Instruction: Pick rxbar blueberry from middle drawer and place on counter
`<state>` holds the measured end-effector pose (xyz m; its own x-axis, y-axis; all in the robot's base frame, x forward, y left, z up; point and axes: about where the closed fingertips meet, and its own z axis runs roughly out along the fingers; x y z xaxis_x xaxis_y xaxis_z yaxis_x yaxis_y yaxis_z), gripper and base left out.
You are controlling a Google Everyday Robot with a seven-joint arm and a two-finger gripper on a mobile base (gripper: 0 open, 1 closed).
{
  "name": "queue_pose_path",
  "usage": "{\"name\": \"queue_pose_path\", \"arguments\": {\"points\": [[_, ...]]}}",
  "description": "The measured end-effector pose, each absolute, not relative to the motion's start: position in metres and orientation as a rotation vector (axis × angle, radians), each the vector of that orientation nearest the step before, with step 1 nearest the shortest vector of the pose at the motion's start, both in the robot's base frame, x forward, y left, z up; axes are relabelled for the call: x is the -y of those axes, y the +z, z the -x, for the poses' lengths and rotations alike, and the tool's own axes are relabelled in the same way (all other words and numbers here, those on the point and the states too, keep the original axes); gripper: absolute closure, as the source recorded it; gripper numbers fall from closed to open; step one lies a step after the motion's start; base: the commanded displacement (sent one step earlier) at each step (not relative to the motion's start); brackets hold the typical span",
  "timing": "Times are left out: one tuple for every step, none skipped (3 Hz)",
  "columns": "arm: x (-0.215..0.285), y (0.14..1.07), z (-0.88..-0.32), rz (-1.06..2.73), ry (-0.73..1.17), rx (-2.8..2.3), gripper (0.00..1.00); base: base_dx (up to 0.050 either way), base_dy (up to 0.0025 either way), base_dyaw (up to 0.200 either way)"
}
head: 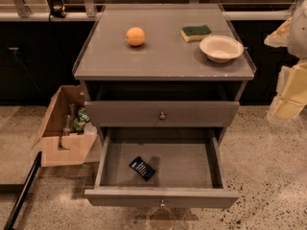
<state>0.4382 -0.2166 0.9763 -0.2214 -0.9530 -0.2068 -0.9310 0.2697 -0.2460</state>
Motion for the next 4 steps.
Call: {"name": "queue_pose_path", "arguments": {"points": [[0.217,0.976,-0.438,1.724,-0.099,-2.231,0.00,0.044,0.00000,0.000],[0.217,0.976,-0.438,1.724,-0.099,-2.231,0.00,0.000,0.00000,0.000],[0.214,0.974,-0.437,1.715,-0.075,-2.209,0.00,0.000,0.00000,0.000],[0.223,0.944,-0.441,1.669,0.040,-2.176,0.00,0.000,0.00000,0.000]]}}
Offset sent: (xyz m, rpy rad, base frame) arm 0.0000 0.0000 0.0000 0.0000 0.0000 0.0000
